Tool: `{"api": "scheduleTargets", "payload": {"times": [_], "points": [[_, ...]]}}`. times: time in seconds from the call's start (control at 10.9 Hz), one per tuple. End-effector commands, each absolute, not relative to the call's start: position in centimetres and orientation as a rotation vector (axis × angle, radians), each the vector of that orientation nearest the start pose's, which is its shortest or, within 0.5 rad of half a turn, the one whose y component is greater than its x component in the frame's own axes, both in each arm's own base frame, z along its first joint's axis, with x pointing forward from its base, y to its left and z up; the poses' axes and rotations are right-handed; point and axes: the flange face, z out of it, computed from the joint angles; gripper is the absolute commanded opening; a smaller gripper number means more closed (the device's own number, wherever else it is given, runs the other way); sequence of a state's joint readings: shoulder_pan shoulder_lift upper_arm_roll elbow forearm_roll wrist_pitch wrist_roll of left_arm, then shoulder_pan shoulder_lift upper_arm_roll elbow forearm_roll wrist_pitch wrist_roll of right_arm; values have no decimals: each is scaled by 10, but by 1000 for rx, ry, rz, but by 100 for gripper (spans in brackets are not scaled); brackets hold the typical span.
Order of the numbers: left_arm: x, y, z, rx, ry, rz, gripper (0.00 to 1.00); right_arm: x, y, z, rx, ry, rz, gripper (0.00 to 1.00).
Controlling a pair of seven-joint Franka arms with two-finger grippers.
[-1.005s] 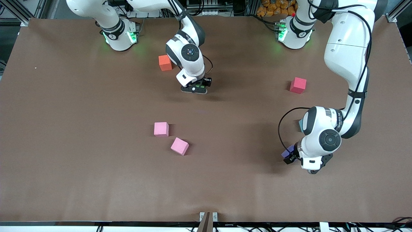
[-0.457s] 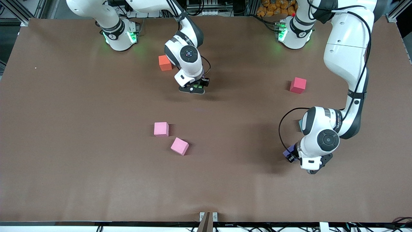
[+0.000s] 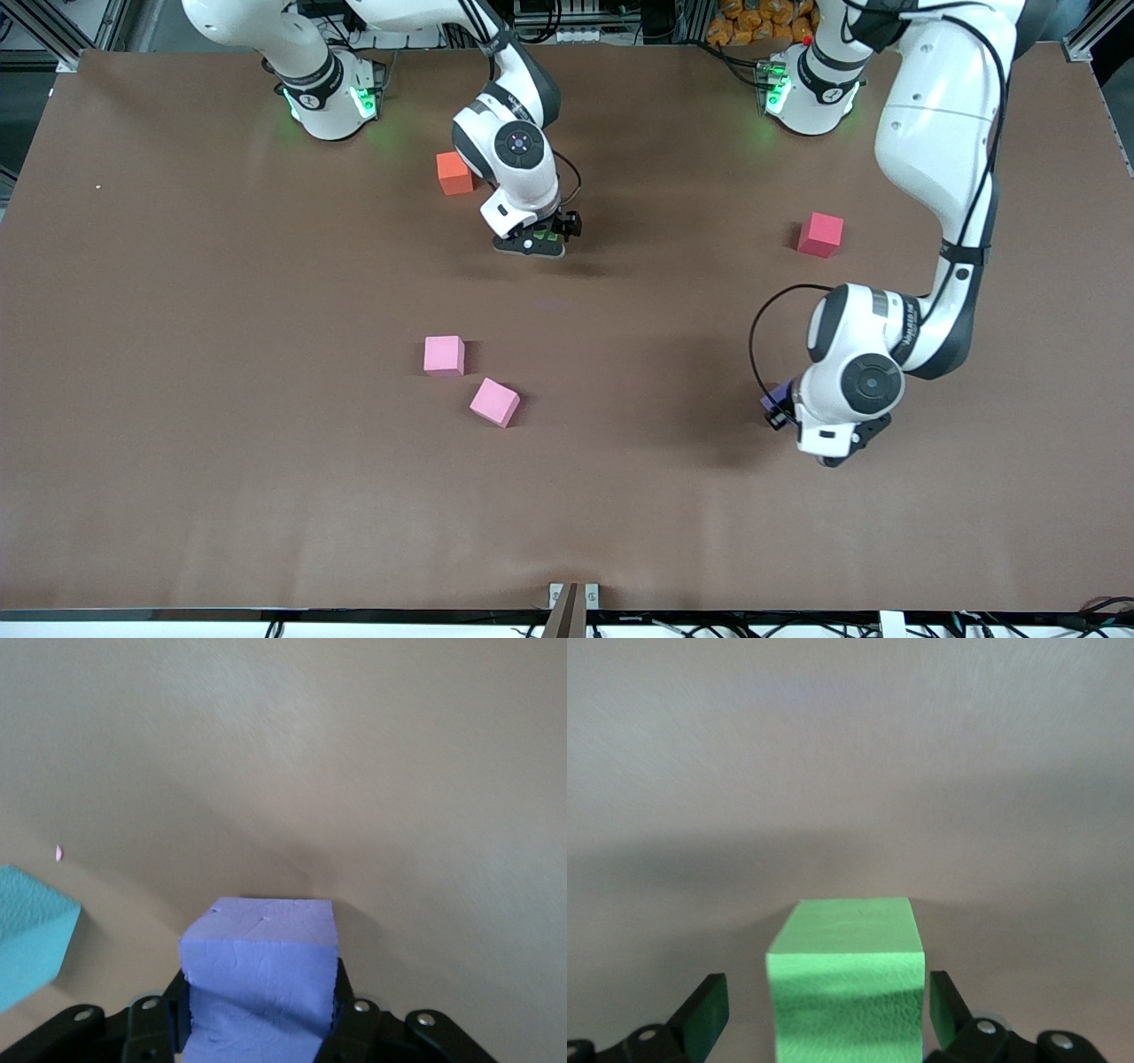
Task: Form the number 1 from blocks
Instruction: 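Grasp the second purple block with the left gripper and lift it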
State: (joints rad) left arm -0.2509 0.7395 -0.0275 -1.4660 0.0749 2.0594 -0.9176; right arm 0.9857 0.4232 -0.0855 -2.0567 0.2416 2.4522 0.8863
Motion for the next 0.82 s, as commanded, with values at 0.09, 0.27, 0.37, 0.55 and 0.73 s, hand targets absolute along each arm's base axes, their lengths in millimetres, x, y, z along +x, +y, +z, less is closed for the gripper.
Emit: {"api": "scheduleTargets", "payload": {"times": [0.09, 0.27, 0.37, 0.55, 0.73], "points": [[652, -251, 259, -2934, -765, 143, 0, 433, 399, 265, -3067, 318, 61, 100], [620, -301, 262, -2956, -646, 146, 0, 499, 333, 272, -3100, 222, -33, 100], [599, -328, 263, -2966, -579, 143, 0, 526, 307, 276, -3096, 177, -56, 100], [556, -386, 262, -2998, -522, 88, 0, 559, 289, 278, -3082, 178, -90, 100], [513, -453, 264, -3060, -506, -15, 0, 576, 299, 257, -3062, 213, -90, 100]]}}
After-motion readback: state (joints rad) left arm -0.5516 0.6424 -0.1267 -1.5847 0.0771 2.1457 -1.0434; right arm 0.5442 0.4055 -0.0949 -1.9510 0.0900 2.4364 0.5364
